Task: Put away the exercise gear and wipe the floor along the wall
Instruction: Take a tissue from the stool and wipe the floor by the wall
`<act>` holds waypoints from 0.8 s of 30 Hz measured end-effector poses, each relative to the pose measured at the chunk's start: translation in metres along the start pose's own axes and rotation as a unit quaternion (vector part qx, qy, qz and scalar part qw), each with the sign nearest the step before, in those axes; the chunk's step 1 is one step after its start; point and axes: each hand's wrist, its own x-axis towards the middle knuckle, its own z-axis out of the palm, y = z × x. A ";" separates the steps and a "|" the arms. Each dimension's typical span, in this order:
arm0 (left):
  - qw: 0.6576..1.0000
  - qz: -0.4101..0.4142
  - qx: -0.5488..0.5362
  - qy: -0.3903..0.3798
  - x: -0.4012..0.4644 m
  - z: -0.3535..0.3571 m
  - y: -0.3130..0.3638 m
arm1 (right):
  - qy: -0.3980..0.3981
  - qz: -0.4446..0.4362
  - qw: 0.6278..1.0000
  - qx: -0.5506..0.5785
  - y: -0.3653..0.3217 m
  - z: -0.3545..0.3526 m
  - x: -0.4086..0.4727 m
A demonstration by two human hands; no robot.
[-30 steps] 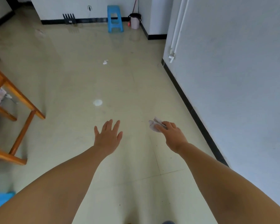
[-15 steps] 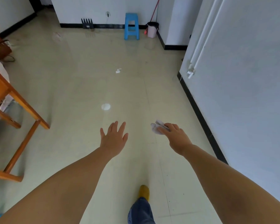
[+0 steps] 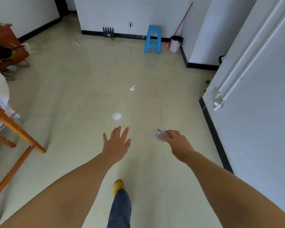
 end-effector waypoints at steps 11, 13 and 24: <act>1.000 0.029 0.012 0.004 0.296 -0.068 -0.044 | 0.036 0.056 0.997 0.043 0.080 -0.051 0.267; 0.999 0.045 0.013 0.002 0.344 -0.073 -0.036 | 0.024 0.063 0.997 0.041 0.102 -0.056 0.299; 0.995 0.083 0.038 0.031 0.646 -0.111 0.048 | 0.034 0.076 0.995 0.056 0.295 -0.095 0.530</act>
